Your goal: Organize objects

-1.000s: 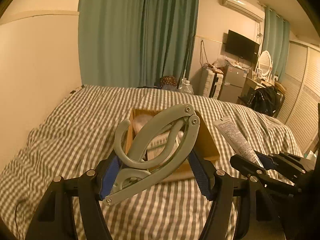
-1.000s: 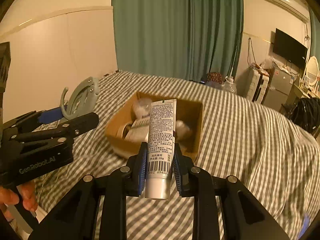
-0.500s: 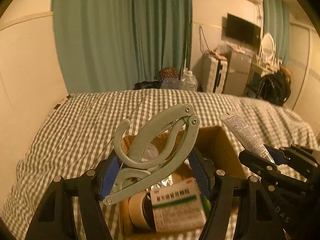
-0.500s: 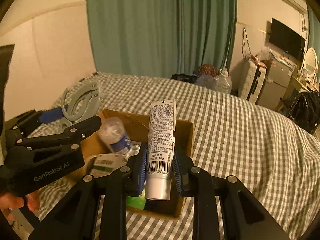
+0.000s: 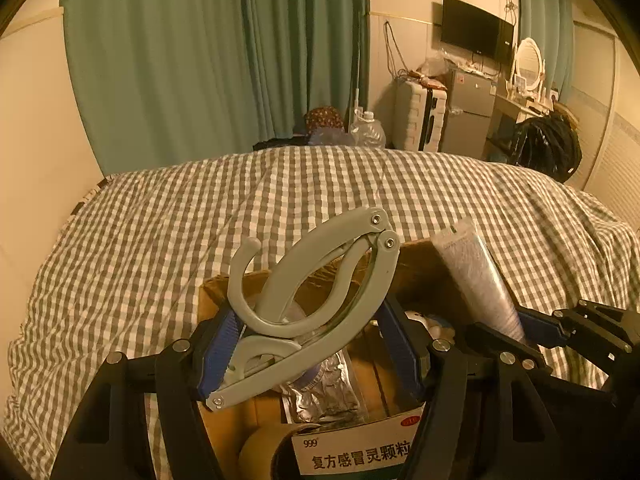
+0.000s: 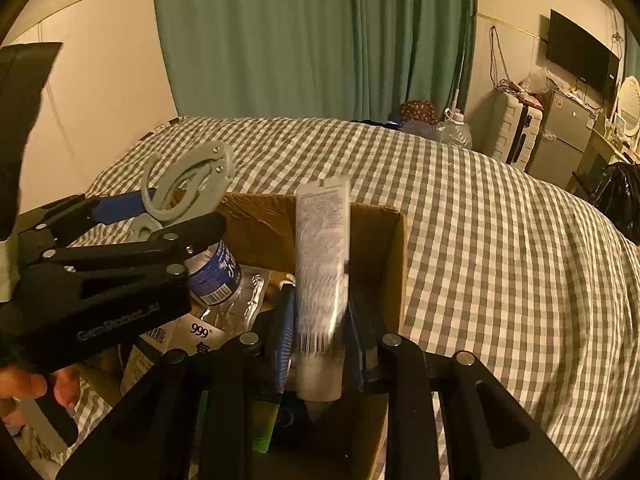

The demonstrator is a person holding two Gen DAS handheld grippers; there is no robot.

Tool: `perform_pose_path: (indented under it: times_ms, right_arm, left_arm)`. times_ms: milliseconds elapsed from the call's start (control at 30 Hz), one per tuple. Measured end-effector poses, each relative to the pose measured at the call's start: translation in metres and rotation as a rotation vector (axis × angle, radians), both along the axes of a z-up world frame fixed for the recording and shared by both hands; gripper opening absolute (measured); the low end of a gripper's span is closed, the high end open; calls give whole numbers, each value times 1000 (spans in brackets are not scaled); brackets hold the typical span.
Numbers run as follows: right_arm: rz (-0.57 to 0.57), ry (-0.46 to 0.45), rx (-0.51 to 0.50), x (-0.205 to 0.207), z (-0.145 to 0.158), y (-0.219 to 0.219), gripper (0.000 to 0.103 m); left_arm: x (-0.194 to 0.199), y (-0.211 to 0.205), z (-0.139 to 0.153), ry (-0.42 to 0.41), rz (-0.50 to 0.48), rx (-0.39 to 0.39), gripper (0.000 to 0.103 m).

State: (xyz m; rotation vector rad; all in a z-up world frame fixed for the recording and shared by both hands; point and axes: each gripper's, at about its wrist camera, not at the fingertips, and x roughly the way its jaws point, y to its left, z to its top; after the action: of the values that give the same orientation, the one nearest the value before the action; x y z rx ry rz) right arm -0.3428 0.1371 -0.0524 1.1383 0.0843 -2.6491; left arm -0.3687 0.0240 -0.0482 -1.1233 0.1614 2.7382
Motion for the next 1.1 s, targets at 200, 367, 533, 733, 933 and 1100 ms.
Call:
perform_pose_path:
  times_ms: [200,367,533,733,933,1100]
  right_arm:
    - [-20,20,14,3,14,6,47]
    - [-36,51,28,13,37,10,59]
    - [-62,76,38,28,63,16,63]
    - [-78,135,47,61,107,21,73]
    - [-88,210,36,106,157,25,89]
    - [-101,278,40,149,189,30,102]
  left_arm:
    - [2,3,7,-20,-7,-23,73]
    - [13,-5,31,14,10,12,86]
    - [31,-8,62,70,37,-9,96]
    - [65,-16,109,139,69,0,101]
    - [113,-31,152,209,97,25,103]
    - [159,-40,182,277,117,34,103]
